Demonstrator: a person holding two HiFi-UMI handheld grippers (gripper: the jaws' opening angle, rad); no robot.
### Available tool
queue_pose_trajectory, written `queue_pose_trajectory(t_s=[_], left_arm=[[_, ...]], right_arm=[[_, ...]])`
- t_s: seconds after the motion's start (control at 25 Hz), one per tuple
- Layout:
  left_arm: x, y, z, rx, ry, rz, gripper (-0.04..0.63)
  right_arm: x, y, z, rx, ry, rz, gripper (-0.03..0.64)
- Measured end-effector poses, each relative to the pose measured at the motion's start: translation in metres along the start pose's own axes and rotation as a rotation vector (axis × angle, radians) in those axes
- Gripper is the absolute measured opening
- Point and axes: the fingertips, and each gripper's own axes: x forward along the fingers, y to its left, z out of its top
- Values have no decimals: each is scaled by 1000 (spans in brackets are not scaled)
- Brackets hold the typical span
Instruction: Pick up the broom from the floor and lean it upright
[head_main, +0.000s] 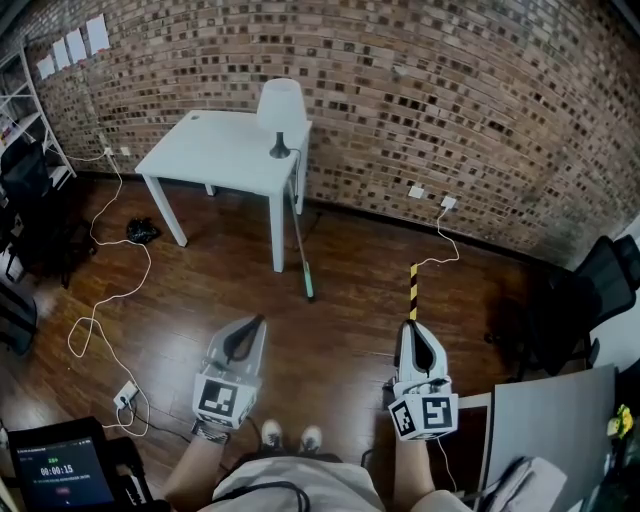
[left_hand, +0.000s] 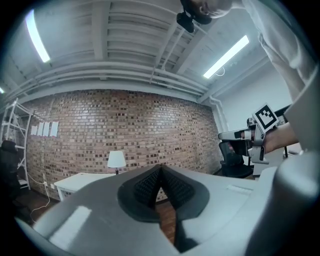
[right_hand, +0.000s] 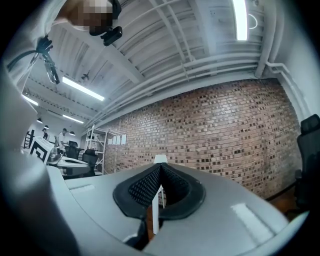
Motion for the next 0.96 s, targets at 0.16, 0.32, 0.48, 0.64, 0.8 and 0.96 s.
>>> queue_pose_trajectory(t_s=[0.16,0.32,0.48,0.64,0.8,0.96], left_arm=[[-1,0,-5,-2,5,5,0],[2,2,-6,-4,13,6,0],[4,1,-5,-8,1,7,0],[7,1,-4,-6,9,6,0],[11,-2,-2,-4,12,5,0],[9,-4,-2,3,12,8,0]], right_arm=[[1,1,-5,-6,11,6,11],[2,1,-5,-2,18,6,11],[1,-1,-7,7,12,9,11],[4,1,-6,-15,18,16,11],[6,-1,-6,-22,24,21,11],[2,-2,-10,-23,27,22,11]])
